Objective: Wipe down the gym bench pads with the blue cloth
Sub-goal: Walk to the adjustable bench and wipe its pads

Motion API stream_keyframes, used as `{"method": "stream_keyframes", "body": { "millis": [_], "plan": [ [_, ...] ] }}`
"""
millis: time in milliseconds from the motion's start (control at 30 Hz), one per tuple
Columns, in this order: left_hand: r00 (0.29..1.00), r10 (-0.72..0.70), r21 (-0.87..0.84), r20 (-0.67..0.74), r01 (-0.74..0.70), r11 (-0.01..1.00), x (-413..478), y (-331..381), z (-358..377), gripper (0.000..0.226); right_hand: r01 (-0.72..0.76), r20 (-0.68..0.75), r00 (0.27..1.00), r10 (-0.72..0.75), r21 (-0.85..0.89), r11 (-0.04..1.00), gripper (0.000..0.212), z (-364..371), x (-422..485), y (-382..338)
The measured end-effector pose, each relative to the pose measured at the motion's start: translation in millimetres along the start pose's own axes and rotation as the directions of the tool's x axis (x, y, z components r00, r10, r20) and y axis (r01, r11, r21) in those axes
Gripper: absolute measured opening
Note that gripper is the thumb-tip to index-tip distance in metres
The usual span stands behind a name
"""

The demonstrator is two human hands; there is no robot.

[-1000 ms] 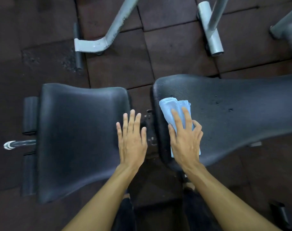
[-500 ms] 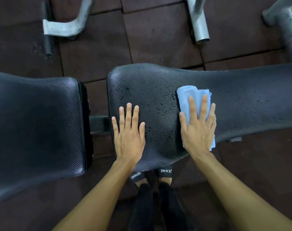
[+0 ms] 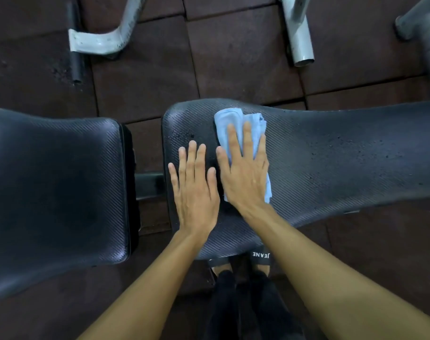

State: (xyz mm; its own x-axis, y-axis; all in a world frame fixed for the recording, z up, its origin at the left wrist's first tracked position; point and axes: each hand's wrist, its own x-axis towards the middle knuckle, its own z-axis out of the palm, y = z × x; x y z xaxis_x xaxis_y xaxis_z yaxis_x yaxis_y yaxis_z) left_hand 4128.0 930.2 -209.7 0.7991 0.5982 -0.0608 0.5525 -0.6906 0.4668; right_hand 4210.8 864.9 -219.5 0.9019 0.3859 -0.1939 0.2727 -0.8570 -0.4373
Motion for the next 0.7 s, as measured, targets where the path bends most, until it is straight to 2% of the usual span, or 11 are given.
{"method": "stream_keyframes", "body": {
  "millis": [67,133,233,400,700],
  "plan": [
    [1.0,0.003,-0.005,-0.005,-0.003,1.0,6,19,5,0.052,0.073,0.006,0.997,-0.075,0.136,0.988,0.058,-19,3,18],
    [0.999,0.053,0.05,0.012,-0.053,0.997,12,42,17,0.053,0.067,-0.051,0.997,-0.059,0.165,0.984,0.054,-37,13,49],
    [0.994,0.101,0.192,0.049,-0.109,0.975,24,77,45,0.059,-0.041,-0.092,0.995,0.045,0.043,0.998,0.051,-51,31,98],
    [0.996,0.069,0.314,0.054,-0.082,0.946,28,92,73,0.065,-0.025,-0.064,0.998,0.016,-0.146,0.989,0.058,-40,37,124],
    [0.98,0.195,0.31,0.042,-0.198,0.93,92,70,63,0.052,-0.042,-0.105,0.994,0.026,-0.153,0.987,0.056,-34,38,126]
  ]
}}
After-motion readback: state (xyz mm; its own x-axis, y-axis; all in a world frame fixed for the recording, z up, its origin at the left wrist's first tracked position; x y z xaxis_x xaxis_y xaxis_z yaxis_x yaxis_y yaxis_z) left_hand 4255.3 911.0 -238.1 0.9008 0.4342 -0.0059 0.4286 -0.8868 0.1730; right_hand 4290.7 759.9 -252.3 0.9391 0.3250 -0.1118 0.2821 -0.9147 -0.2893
